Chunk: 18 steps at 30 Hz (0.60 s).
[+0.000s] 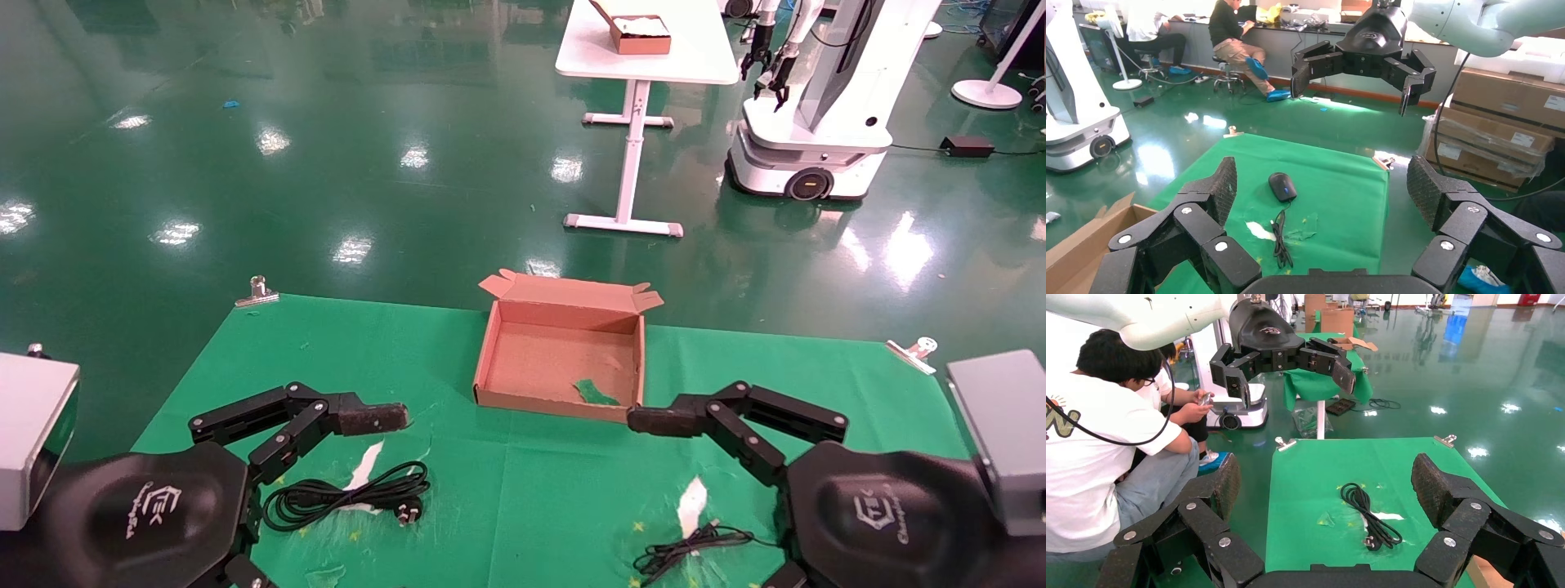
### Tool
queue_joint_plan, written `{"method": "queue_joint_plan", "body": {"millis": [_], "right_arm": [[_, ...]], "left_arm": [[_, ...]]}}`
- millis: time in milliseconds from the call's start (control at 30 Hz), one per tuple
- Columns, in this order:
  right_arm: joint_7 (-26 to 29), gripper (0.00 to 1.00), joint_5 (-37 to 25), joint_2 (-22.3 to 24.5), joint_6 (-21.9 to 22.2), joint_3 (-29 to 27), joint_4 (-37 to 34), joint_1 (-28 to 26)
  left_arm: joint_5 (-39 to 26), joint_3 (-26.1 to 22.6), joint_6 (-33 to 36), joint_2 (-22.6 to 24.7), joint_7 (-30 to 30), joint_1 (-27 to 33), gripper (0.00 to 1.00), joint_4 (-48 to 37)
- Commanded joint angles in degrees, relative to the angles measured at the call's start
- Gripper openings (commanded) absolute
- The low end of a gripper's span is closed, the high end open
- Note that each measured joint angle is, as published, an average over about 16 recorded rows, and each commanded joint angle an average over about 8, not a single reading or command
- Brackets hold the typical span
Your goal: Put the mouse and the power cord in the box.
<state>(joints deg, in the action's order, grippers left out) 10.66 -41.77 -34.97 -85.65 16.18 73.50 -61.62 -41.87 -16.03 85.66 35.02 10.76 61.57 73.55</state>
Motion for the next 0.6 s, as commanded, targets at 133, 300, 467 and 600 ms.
{"method": "queue_joint_plan", "body": {"millis": [133, 300, 467, 600], "right_arm": [[0.00, 1.00, 0.00, 0.00, 0.00, 0.00, 0.00, 0.00], [0.00, 1.00, 0.00, 0.00, 0.00, 0.00, 0.00, 0.00], [0.00, 1.00, 0.00, 0.00, 0.00, 0.00, 0.00, 0.00], [0.00, 1.00, 0.00, 0.00, 0.00, 0.00, 0.00, 0.00]], "left_arm": [[0.00, 0.00, 0.00, 0.00, 0.00, 0.00, 1.00, 0.00], [0.00, 0.00, 0.00, 0.00, 0.00, 0.00, 1.00, 0.00], [0.00, 0.00, 0.00, 0.00, 0.00, 0.00, 1.00, 0.00], [0.00, 0.00, 0.00, 0.00, 0.00, 0.00, 1.00, 0.00]]}}
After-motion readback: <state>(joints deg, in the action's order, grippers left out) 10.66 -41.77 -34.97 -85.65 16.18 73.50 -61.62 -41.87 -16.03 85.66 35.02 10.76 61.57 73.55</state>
